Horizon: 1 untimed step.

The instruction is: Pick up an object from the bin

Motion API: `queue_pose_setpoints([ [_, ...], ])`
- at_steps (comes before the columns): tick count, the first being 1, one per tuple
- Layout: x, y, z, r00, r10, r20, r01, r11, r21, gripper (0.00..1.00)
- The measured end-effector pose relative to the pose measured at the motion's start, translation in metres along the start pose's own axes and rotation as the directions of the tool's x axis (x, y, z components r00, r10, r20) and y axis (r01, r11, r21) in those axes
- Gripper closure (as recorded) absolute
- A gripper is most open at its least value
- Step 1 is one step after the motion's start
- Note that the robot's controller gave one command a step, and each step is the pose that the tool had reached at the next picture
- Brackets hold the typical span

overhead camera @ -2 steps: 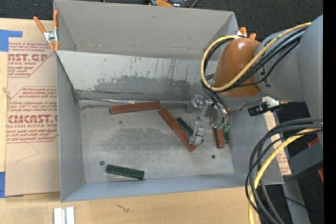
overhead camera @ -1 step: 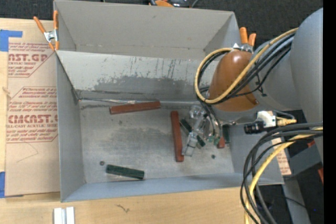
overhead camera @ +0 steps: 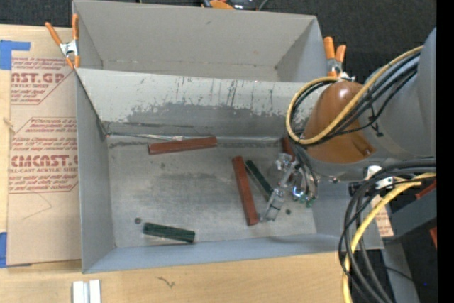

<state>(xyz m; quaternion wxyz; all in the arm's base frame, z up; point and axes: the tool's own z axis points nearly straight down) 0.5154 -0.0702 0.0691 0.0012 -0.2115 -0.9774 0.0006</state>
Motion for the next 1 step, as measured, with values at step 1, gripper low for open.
queue_pose_setpoints([
  [1, -0.0003, 0.002, -0.0002, 1.0, -0.003, 0.002, 0.003, 1.0, -0.002, 1.0],
])
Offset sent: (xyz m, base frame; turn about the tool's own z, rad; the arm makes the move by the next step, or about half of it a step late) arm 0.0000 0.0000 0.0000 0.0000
